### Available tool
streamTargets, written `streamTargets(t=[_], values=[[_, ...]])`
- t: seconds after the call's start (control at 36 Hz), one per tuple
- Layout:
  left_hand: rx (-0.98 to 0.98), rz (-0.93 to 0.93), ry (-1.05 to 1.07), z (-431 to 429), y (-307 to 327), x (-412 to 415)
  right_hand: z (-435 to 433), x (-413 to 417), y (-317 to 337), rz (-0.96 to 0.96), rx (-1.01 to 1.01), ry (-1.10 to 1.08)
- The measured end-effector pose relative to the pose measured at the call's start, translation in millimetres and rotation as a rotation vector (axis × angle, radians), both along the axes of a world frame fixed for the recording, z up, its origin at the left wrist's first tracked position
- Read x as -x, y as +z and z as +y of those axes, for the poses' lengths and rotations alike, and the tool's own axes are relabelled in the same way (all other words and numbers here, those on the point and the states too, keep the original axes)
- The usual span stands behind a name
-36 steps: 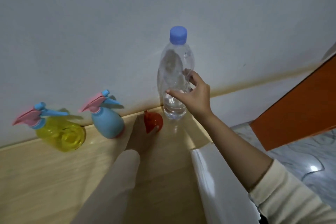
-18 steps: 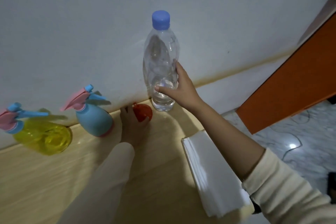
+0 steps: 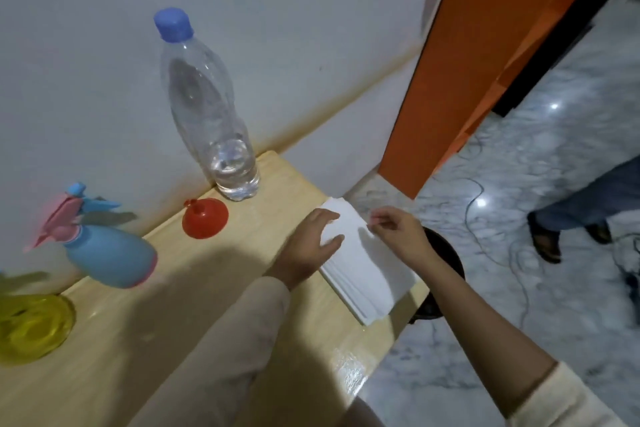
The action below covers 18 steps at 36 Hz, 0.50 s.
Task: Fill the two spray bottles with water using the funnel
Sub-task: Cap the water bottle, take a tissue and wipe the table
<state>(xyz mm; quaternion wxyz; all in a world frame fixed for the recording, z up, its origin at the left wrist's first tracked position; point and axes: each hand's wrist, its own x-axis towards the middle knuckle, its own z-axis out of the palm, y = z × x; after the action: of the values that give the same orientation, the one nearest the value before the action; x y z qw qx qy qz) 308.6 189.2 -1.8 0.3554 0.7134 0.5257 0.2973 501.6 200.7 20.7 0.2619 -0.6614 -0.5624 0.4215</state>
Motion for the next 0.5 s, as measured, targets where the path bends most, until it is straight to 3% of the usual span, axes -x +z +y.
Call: streamTargets(t=[0.14, 0.33, 0.5], values=[[0.111, 0.114, -0.134, -2.9, -13.1, -17.6, -28.6, -21.5, -23.8, -0.177, 0.180, 0.071], [0.114, 0.178, -0.138, -5.5, -23.6, -21.2, -35.9, -28.2, -25.5, -0.200, 0.053, -0.101], [0.110, 0.214, -0.155, -3.1, -22.4, -24.6, -39.6, -24.9, -20.5, -0.257, 0.021, -0.098]])
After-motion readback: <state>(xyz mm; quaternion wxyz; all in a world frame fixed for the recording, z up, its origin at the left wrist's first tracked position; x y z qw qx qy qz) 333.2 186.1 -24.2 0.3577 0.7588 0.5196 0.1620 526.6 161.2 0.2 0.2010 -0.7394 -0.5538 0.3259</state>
